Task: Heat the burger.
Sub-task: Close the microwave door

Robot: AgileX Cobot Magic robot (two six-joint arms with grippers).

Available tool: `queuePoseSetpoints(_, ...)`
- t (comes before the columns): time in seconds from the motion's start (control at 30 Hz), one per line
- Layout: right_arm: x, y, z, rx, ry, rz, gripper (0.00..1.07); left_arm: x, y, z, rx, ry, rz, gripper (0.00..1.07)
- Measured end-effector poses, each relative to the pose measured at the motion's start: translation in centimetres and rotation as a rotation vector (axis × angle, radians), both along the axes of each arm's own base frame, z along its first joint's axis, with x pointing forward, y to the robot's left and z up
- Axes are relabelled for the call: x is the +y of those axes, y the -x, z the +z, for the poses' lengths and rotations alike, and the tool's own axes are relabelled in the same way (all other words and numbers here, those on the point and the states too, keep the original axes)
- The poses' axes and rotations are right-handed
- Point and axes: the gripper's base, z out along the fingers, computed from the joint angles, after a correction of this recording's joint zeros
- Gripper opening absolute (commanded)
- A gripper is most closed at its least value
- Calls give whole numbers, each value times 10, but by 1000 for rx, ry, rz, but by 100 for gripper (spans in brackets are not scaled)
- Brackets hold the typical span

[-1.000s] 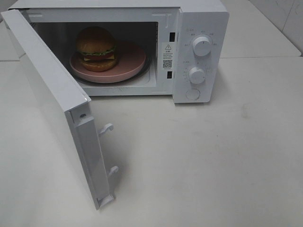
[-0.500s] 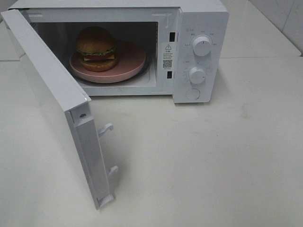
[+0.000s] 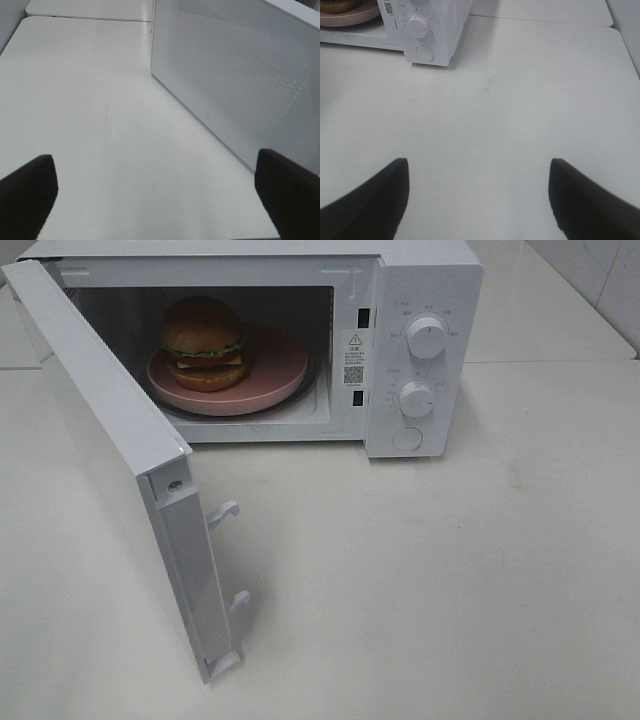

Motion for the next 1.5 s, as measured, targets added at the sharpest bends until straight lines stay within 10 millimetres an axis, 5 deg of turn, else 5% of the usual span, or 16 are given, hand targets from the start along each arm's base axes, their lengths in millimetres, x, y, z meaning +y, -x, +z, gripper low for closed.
queuePoseSetpoints(0.97,0,0,0,0,0,0,75,0,0,0,0,2,1,100)
queuePoseSetpoints(1.17,0,0,0,0,0,0,75,1,-7,13,-4,9,7,97)
queuePoseSetpoints(1.37,0,0,0,0,0,0,75,2,-29,19,27,15,16,79)
queuePoseSetpoints(1.5,0,0,0,0,0,0,75,3,-48,21,58,21,25,49)
